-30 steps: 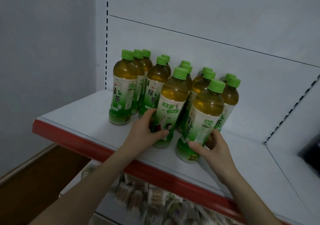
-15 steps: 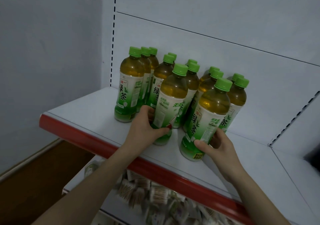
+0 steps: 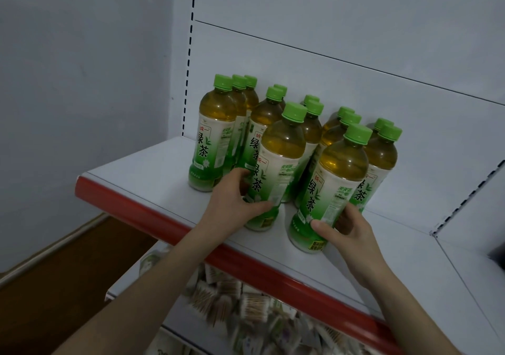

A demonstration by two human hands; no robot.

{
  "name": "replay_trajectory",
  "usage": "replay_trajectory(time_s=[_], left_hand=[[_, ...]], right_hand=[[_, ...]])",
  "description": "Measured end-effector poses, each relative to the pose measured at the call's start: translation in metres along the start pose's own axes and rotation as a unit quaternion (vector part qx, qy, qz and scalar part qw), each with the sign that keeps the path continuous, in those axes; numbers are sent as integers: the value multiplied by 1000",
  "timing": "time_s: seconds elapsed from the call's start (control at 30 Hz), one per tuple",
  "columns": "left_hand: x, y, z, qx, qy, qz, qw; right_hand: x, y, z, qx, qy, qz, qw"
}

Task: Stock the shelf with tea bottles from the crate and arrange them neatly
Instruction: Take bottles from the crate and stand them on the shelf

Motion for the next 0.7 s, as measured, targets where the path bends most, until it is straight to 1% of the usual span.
replay_trajectory(time_s=[0.1,0.2,0.27,0.33,0.53,0.7], left_hand=[[2,2,0,9,-9,-35,999],[4,0,-1,-3,-59,6,998],[4,-1,-1,-10,-68,21,997],[2,-4,-2,-7,-41,12,999],[-4,-10,-6,-1,75,-29,997],[-6,-14,-16,-5,102,-39,994]], right_hand=[[0,1,0,1,0,-1,1000],[0,2,0,1,-1,-2,1000],[-1,2,0,1,-1,0,1000],[0,2,0,1,-1,-1,1000],[0,3,1,2,-1,-4,1000],[0,3,0,0,-2,-8,1000]])
Point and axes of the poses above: each hand's wrist, its own z-axis away from the middle knuckle, its own x-axis out of the palm, y = z × x, the point moved 3 cm from there along -z, towards the middle knuckle, and after that the axes turned 4 degrees about -x, right-handed, at the moved point
